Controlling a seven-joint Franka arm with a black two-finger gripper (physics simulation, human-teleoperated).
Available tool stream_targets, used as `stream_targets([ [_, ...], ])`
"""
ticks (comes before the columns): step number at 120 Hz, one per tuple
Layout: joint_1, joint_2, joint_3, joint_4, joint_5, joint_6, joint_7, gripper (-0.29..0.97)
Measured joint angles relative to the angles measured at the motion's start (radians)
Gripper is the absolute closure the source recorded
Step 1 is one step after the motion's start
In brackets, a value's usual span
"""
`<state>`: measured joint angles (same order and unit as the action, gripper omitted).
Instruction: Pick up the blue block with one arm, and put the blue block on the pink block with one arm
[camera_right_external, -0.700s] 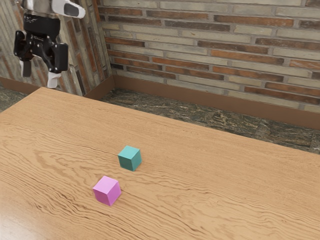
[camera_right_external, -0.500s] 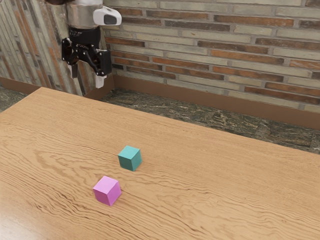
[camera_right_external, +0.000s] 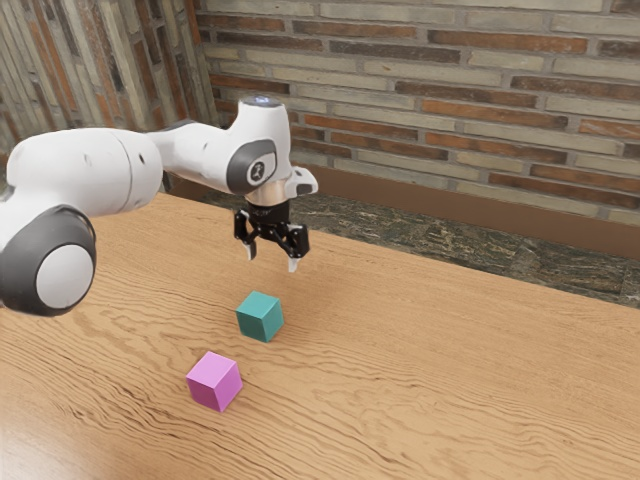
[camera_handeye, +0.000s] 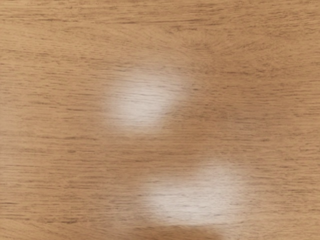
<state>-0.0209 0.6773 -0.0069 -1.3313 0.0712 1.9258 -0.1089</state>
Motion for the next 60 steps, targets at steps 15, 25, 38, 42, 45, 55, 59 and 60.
stream_targets([
  [15,0.003,0.088,0.018,0.088,-0.012,0.065,0.042,0.0],
  [25,0.007,0.121,0.033,0.133,-0.019,0.089,0.079,0.0],
  [38,0.018,0.126,0.042,0.113,-0.025,0.108,0.129,0.0],
  [42,0.019,0.121,0.043,0.087,-0.027,0.115,0.143,0.0],
  [45,0.02,0.11,0.043,0.06,-0.028,0.124,0.152,0.0],
  [55,0.021,0.041,0.042,-0.061,-0.03,0.182,0.183,0.0],
  [59,0.021,0.013,0.041,-0.097,-0.031,0.207,0.193,0.0],
  [60,0.021,0.007,0.04,-0.105,-0.031,0.213,0.196,0.0],
])
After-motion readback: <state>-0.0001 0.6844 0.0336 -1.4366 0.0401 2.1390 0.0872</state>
